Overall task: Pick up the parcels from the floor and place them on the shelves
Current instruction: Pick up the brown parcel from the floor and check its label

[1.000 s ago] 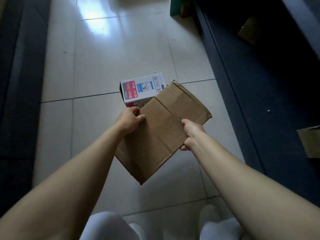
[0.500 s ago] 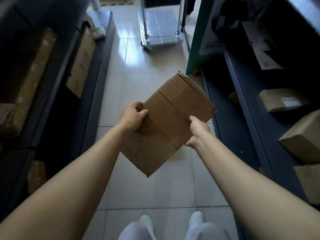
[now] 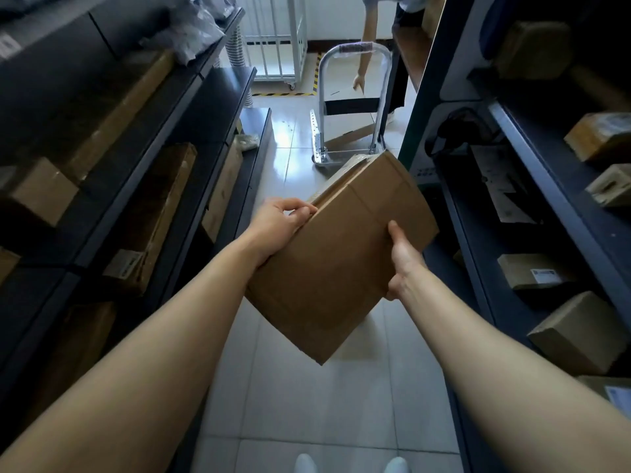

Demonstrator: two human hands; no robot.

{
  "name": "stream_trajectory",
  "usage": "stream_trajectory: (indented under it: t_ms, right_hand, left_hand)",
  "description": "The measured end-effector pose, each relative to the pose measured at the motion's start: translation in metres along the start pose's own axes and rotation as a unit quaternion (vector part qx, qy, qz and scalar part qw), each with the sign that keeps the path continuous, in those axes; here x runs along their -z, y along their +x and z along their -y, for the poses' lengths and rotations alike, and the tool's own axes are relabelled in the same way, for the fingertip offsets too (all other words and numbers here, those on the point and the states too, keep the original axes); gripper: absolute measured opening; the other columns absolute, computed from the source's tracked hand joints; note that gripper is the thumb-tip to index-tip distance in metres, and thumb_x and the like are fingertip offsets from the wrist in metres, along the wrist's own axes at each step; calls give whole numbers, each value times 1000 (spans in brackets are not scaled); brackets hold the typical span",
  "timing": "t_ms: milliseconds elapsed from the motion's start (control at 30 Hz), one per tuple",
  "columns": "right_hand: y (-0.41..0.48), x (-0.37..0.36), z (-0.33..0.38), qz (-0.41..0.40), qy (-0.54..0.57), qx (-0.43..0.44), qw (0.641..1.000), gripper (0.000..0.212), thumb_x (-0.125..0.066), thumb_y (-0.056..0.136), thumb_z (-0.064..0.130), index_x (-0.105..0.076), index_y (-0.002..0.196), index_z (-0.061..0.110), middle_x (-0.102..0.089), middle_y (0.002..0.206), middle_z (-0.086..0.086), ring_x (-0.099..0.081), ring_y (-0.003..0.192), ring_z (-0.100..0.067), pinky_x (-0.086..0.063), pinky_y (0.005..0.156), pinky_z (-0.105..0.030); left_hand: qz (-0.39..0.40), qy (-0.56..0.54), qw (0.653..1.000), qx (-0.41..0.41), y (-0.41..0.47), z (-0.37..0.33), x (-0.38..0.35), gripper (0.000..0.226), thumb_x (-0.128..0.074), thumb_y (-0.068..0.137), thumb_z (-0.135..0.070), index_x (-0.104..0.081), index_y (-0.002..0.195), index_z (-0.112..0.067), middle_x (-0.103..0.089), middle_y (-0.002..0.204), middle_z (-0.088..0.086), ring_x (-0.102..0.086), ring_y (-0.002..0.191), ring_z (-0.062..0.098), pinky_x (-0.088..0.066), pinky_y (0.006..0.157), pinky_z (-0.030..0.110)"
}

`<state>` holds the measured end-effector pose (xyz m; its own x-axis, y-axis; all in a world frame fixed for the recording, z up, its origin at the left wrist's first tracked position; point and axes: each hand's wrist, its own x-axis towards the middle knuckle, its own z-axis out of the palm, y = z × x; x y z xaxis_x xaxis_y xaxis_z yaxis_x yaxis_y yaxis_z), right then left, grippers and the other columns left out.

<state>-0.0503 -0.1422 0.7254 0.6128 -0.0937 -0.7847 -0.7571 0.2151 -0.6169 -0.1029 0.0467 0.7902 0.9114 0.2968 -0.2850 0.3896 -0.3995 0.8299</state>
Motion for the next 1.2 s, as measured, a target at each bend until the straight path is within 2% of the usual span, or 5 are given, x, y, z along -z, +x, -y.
stream_trajectory:
  t_ms: [333,533,733,933,1200]
  right_hand:
    - [-41,-26,-6,46,-61,84,994,106,-80,65,57,-31,149,15,-51,143,-13,-53,125,-35,-45,96,-49]
    - [-67,-50,-13,82,-165,119,976,145,-69,34,79,-18,156,20,-30,160,-6,-36,142,-33,-31,115,-56]
    - [-70,-88,-4,170,-192,116,960,150,-76,12,87,-48,142,18,-65,132,-9,-63,118,-35,-46,104,-55]
    - [-94,-78,10,191,-134,137,963,87,-84,52,60,-63,123,13,-75,108,-10,-74,89,-29,-62,71,-41]
    - [-94,-75,26,87,-188,203,957,118,-85,61,57,-16,149,19,-39,140,-14,-48,124,-36,-45,93,-39]
  left_hand:
    - [88,-85,990,70,-24,19,53,79,-69,79,-51,-33,145,-27,-62,124,7,-70,98,27,-55,93,46]
    - [-45,-83,995,19,-33,6,50,47,-70,85,-35,-57,125,-13,-62,94,-7,-58,76,5,-44,65,19]
    - [-135,-38,990,-21,-44,-11,30,44,-74,74,-40,-65,108,-13,-71,101,5,-68,91,22,-58,84,40]
    - [-68,-64,995,-18,-52,-29,28,61,-77,65,-39,-51,117,-19,-64,109,1,-66,93,17,-59,78,37]
    - [-57,-49,995,-61,-61,-41,12,54,-64,82,-10,-48,134,-19,-63,123,6,-62,110,20,-52,98,40]
